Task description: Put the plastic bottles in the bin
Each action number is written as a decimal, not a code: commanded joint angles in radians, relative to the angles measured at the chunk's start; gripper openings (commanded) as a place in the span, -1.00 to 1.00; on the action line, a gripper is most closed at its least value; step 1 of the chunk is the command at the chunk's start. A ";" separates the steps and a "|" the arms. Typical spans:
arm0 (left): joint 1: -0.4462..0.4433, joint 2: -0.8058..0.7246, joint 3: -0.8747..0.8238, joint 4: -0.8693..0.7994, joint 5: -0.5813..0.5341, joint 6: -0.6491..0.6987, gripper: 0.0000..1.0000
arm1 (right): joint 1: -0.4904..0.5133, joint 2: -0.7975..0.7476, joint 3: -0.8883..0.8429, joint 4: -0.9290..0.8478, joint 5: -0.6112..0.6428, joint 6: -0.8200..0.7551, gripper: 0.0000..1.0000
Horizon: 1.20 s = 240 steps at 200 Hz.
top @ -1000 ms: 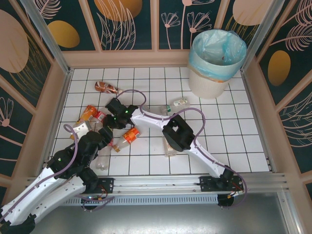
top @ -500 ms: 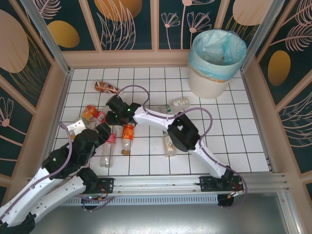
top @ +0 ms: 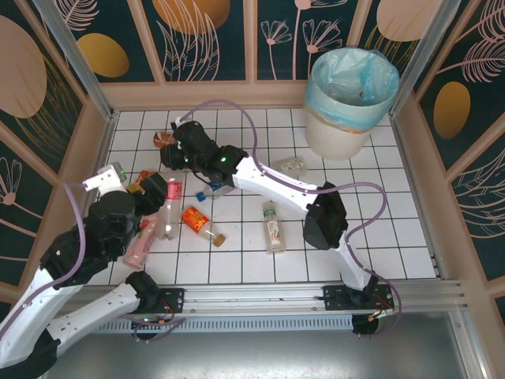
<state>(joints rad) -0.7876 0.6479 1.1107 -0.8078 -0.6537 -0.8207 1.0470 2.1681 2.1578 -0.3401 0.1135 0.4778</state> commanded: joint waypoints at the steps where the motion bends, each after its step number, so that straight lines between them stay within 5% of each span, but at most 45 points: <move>1: -0.002 0.076 0.068 0.094 -0.006 0.178 0.52 | 0.004 -0.128 0.081 0.030 0.270 -0.243 -1.00; 55: -0.002 0.306 0.110 0.339 0.189 0.328 0.51 | -0.103 -0.328 -0.028 0.368 0.689 -0.806 -1.00; 103: -0.002 0.523 0.193 0.501 0.321 0.434 0.50 | -0.340 -0.431 -0.093 0.752 0.758 -1.127 -1.00; 158: -0.002 0.714 0.347 0.573 0.464 0.508 0.49 | -0.645 -0.397 -0.064 0.642 0.710 -1.028 -1.00; 201: -0.002 0.760 0.361 0.600 0.478 0.559 0.50 | -0.726 -0.329 -0.064 0.486 0.680 -0.918 -1.00; 240: -0.002 0.763 0.293 0.633 0.476 0.577 0.54 | -0.704 -0.284 -0.055 0.241 0.691 -0.757 -1.00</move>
<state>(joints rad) -0.7876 1.4075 1.4445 -0.2272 -0.1898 -0.2802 0.3229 1.8637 2.0869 0.0864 0.8089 -0.4259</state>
